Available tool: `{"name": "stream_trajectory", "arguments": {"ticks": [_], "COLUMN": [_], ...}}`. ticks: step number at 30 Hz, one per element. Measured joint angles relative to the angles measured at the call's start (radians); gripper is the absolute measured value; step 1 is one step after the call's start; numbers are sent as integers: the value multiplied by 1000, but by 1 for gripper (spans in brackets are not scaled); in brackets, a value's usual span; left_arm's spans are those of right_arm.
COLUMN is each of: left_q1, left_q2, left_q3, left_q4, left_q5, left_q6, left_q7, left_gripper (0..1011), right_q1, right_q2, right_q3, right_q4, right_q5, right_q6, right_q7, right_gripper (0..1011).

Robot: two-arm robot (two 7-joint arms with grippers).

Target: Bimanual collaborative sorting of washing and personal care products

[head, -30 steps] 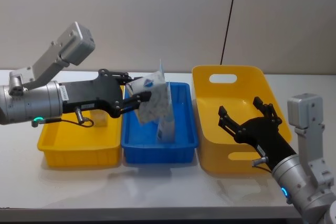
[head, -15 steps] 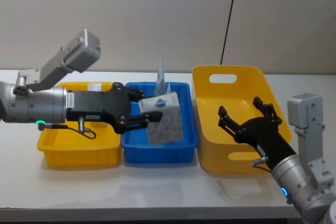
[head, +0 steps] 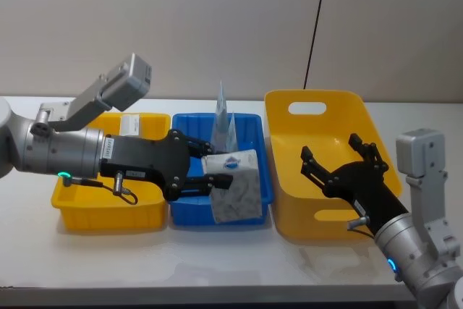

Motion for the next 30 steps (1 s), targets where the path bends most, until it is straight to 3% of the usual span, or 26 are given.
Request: {"name": "stream_trajectory", "arguments": {"ticks": [30], "left_q1": [-17], "left_q2": [-10], "left_q3": [26], "left_q4": [26], "left_q5": [-8], "left_q6": [-7], "left_q7": [-40], "left_gripper": [358], "right_q1": [-1], "right_q2": [3], "right_q3": [0], "right_q4": [0], "right_q5": [0], "right_q6": [0], "right_q7": [6], "right_gripper": [1000]}}
